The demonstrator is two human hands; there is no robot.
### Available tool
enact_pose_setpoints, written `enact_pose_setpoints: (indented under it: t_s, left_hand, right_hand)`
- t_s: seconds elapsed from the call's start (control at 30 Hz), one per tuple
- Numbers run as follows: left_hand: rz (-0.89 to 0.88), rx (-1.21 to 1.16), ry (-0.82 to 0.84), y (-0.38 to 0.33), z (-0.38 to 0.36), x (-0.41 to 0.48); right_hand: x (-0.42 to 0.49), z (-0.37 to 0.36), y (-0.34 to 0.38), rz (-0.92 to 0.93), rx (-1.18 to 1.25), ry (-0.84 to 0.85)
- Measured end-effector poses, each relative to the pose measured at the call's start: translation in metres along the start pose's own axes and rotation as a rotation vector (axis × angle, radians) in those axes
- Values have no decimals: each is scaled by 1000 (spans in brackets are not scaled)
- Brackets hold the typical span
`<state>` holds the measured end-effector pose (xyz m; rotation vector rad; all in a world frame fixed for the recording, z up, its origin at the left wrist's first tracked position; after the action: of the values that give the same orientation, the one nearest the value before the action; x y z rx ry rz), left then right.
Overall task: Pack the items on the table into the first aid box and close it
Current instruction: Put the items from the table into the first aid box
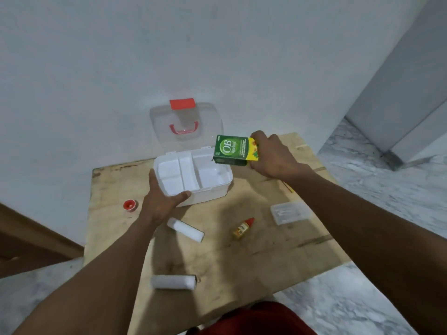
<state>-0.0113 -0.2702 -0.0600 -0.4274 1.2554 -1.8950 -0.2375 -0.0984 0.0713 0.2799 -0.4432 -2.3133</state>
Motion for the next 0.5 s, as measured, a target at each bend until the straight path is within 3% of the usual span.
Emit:
enact_pose_setpoints:
  t_s: [0.3, 0.5]
  left_hand:
    - [41, -7, -40, 2, -3, -1]
    - [32, 19, -68, -2, -1, -2]
  right_hand:
    - [41, -43, 54, 148, -409, 152]
    - [57, -87, 67, 199, -412, 237]
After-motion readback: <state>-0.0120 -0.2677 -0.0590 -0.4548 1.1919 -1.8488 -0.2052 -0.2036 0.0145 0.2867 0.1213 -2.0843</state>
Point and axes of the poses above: each hand's wrist, its own x-axis towards the middle knuckle, its own z-axis out of the back of the hand, y = z × x, the point moved 5 cm from there along x, towards the middle knuckle, and after that the axes turned 4 degrees about x, right-handed, at the moved point
